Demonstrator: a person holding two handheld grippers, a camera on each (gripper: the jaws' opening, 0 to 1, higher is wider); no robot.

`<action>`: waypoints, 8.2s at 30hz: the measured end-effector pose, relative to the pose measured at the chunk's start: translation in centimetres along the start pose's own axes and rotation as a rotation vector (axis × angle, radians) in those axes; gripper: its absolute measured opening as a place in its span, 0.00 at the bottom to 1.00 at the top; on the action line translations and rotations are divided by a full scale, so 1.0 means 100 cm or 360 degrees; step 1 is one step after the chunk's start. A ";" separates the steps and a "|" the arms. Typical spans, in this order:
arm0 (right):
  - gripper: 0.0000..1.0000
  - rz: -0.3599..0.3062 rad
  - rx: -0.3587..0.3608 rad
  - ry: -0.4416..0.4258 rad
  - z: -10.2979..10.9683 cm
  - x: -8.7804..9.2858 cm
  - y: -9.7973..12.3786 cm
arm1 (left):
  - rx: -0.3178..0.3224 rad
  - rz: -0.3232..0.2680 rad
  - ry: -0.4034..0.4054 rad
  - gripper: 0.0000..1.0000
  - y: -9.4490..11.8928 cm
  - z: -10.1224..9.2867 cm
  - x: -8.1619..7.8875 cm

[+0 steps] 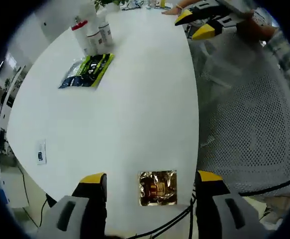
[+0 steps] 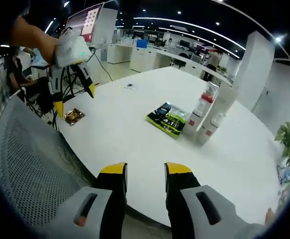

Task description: Arrange the skincare products in the storage area until every visible bottle or jar stands upright without overlapping.

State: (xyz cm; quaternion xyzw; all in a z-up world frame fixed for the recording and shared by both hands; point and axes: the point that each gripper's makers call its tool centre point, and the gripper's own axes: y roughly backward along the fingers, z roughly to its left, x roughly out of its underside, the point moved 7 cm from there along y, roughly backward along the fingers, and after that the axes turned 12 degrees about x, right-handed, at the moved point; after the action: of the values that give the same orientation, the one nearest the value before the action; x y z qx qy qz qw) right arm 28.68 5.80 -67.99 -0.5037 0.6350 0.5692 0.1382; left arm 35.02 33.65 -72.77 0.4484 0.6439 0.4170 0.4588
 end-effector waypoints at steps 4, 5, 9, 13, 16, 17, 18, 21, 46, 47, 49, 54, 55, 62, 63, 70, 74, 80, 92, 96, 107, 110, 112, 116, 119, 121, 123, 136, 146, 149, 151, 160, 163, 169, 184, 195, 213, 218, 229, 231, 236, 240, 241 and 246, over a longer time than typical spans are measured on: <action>0.28 -0.0033 -0.0013 -0.0002 0.000 -0.003 0.002 | 0.0018 0.0063 0.0012 0.71 -0.014 0.000 0.013; 0.28 -0.0036 -0.0020 -0.0003 0.001 -0.003 0.002 | 0.0009 0.0069 0.0024 0.71 -0.017 0.002 0.015; 0.28 -0.0032 -0.0048 -0.0009 0.002 -0.003 0.002 | -0.0043 0.0115 0.0008 0.71 -0.025 0.005 0.024; 0.28 -0.0097 -0.0049 -0.0027 0.000 -0.008 0.005 | -0.0057 0.0176 -0.0015 0.68 -0.030 0.005 0.029; 0.28 -0.0125 -0.0057 -0.0046 0.000 -0.010 0.007 | -0.0048 0.0096 0.0070 0.65 -0.028 0.006 0.023; 0.28 -0.0154 -0.0068 -0.0063 0.000 -0.012 0.008 | -0.0045 0.0078 0.0082 0.63 -0.027 0.008 0.022; 0.28 -0.0168 -0.0076 -0.0070 0.000 -0.013 0.009 | -0.0046 0.0090 0.0070 0.61 -0.027 0.011 0.022; 0.27 -0.0192 -0.0094 -0.0058 0.002 -0.015 0.010 | -0.0048 0.0102 0.0079 0.57 -0.028 0.013 0.022; 0.24 -0.0289 -0.0462 -0.0170 0.023 -0.023 0.019 | -0.0049 -0.0660 0.0236 0.01 0.020 -0.022 -0.074; 0.24 -0.0297 -0.0472 -0.0170 0.024 -0.023 0.020 | -0.0015 -0.0753 0.0254 0.01 0.024 -0.025 -0.084; 0.25 -0.0305 -0.0510 -0.0194 0.026 -0.024 0.021 | 0.0063 -0.0942 0.0337 0.01 0.035 -0.032 -0.106; 0.27 -0.0356 -0.0544 -0.0257 0.026 -0.028 0.025 | 0.0320 -0.1328 0.0574 0.02 0.049 -0.045 -0.144; 0.27 -0.0371 -0.0545 -0.0279 0.025 -0.029 0.026 | 0.0335 -0.1369 0.0591 0.02 0.050 -0.046 -0.148; 0.25 -0.0404 -0.0570 -0.0439 0.018 -0.034 0.028 | 0.0535 -0.1540 0.0792 0.02 0.042 -0.054 -0.164; 0.24 -0.0399 -0.0573 -0.0449 0.017 -0.034 0.027 | 0.0556 -0.1565 0.0813 0.02 0.043 -0.053 -0.165; 0.16 -0.0405 -0.0609 -0.0489 0.020 -0.037 0.030 | 0.0592 -0.1650 0.0862 0.02 0.045 -0.049 -0.164; 0.15 -0.0423 -0.0620 -0.0537 0.016 -0.038 0.032 | 0.0628 -0.1711 0.0864 0.03 0.045 -0.053 -0.165; 0.16 -0.0420 -0.0655 -0.0629 0.013 -0.039 0.033 | 0.0625 -0.1792 0.0842 0.03 0.043 -0.058 -0.167; 0.16 -0.0381 -0.0628 -0.0830 0.001 -0.039 0.029 | 0.0511 -0.1848 0.0640 0.03 0.043 -0.067 -0.175; 0.14 -0.0409 -0.0584 -0.0854 -0.002 -0.040 0.029 | 0.0512 -0.1885 0.0612 0.03 0.049 -0.064 -0.180; 0.03 -0.0367 -0.0486 -0.0833 -0.007 -0.035 0.028 | 0.0524 -0.1860 0.0544 0.10 0.049 -0.062 -0.180; 0.01 -0.0369 -0.0479 -0.0843 -0.009 -0.035 0.029 | 0.0557 -0.1873 0.0536 0.13 0.050 -0.062 -0.181; 0.01 -0.0373 -0.0475 -0.0842 -0.009 -0.035 0.029 | 0.0568 -0.1875 0.0531 0.13 0.050 -0.062 -0.181; 0.00 -0.0379 -0.0469 -0.0830 -0.009 -0.035 0.030 | 0.0619 -0.1879 0.0550 0.15 0.050 -0.061 -0.182; 0.00 -0.0380 -0.0467 -0.0824 -0.008 -0.035 0.031 | 0.0651 -0.1873 0.0553 0.16 0.050 -0.060 -0.183; 0.00 -0.0385 -0.0470 -0.0826 -0.008 -0.036 0.032 | 0.0657 -0.1865 0.0551 0.17 0.050 -0.060 -0.183; 0.00 -0.0388 -0.0472 -0.0827 -0.008 -0.036 0.032 | 0.0657 -0.1863 0.0544 0.18 0.051 -0.060 -0.182; 0.00 -0.0370 -0.0528 -0.0825 -0.005 -0.036 0.033 | 0.0603 -0.1874 0.0539 0.19 0.052 -0.066 -0.175; 0.00 -0.0338 -0.0538 -0.0855 -0.007 -0.034 0.030 | 0.0546 -0.1894 0.0553 0.22 0.052 -0.066 -0.173; 0.00 -0.0324 -0.0534 -0.0865 -0.008 -0.034 0.028 | 0.0530 -0.1902 0.0565 0.26 0.052 -0.066 -0.172; 0.00 -0.0316 -0.0530 -0.0873 -0.009 -0.034 0.027 | 0.0521 -0.1919 0.0576 0.27 0.052 -0.065 -0.171; 0.00 -0.0303 -0.0524 -0.1044 -0.023 -0.033 0.022 | 0.0517 -0.2021 0.0677 0.31 0.053 -0.061 -0.166; 0.00 -0.0305 -0.0517 -0.1157 -0.031 -0.032 0.020 | 0.0512 -0.2061 0.0712 0.33 0.056 -0.059 -0.169; 0.00 -0.0361 -0.0477 -0.1264 -0.044 -0.032 0.021 | 0.0488 -0.2103 0.0746 0.35 0.057 -0.054 -0.176; 0.00 -0.0688 -0.0592 -0.1596 -0.065 -0.041 0.037 | 0.0684 -0.2123 0.0963 0.41 0.036 -0.062 -0.203; 0.00 -0.0790 -0.0679 -0.1686 -0.072 -0.040 0.042 | 0.1013 -0.2444 0.1088 0.16 0.055 -0.060 -0.211; 0.23 -0.0483 -0.0051 -0.0914 -0.075 -0.031 0.030 | 0.0581 -0.1902 0.0768 0.00 0.062 -0.042 -0.209; 0.25 -0.0318 0.0178 -0.0562 -0.077 -0.020 0.029 | 0.0514 -0.1754 0.0653 0.00 0.058 -0.041 -0.210; 0.41 -0.0391 -0.0166 -0.0711 -0.057 -0.025 0.028 | 0.0540 -0.1501 0.0264 0.00 0.045 -0.047 -0.209; 0.39 -0.0416 -0.0217 -0.0631 -0.053 -0.026 0.029 | 0.0610 -0.1465 0.0190 0.00 0.043 -0.049 -0.205; 0.33 -0.0402 -0.0313 -0.0613 -0.046 -0.025 0.028 | 0.0688 -0.1429 0.0049 0.00 0.045 -0.055 -0.204; 0.19 -0.0396 -0.0364 -0.0649 -0.049 -0.023 0.029 | 0.0708 -0.1417 0.0054 0.00 0.045 -0.053 -0.201; 0.16 -0.0395 -0.0368 -0.0658 -0.049 -0.023 0.030 | 0.0710 -0.1420 0.0054 0.00 0.046 -0.052 -0.199; 0.00 -0.0441 -0.0445 -0.0659 -0.040 -0.027 0.035 | 0.0706 -0.1472 0.0147 0.01 0.049 -0.044 -0.196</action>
State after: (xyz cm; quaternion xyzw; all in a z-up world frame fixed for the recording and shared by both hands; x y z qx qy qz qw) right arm 28.73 3.10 -62.64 -0.4729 0.4337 0.7176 0.2706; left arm 35.17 15.47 -62.81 0.1845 0.8674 0.0433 0.4601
